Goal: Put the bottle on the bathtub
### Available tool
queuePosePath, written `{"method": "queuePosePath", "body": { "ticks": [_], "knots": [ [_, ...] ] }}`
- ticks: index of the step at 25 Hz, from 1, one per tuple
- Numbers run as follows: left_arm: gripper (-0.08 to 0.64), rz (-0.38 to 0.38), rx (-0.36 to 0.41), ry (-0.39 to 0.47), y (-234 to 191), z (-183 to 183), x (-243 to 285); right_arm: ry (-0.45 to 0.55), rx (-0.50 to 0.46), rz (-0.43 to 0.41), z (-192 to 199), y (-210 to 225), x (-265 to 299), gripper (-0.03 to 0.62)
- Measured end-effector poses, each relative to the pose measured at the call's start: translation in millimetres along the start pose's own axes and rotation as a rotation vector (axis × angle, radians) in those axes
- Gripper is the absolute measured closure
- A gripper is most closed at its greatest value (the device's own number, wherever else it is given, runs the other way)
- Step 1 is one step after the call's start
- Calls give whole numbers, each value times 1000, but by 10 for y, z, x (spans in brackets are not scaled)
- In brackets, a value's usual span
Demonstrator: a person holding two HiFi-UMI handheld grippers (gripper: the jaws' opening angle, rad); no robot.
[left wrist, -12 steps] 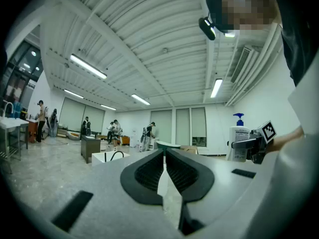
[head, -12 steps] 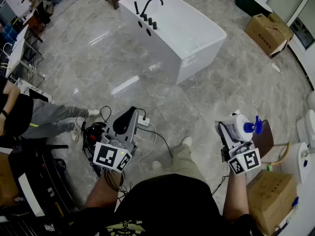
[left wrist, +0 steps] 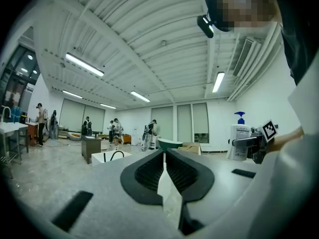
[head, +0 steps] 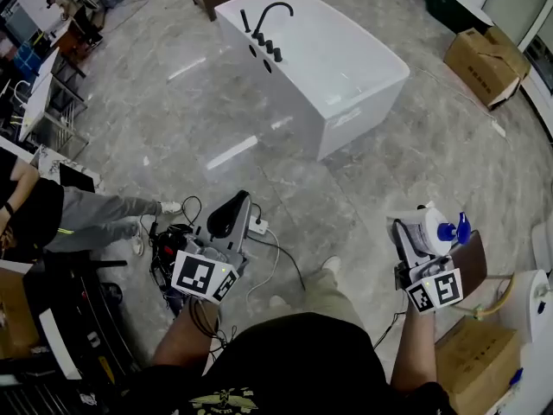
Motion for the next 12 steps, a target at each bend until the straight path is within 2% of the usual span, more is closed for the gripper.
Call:
{"method": "queuePosePath", "body": {
  "ticks": [5,12],
  "knots": [
    [546,-22,-27,-6,-19,42,468,6,7,-10,-18,429,243,330],
    [551,-67,-103,-21,-50,58,1021,-16,18,-44,-17,992,555,330]
  ]
}}
Point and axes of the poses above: the fingertips, and each gripper's own axes: x forward along the fingers, y to its right, z out of its underside, the point moved 8 cm from there along -x, backward along the fingers
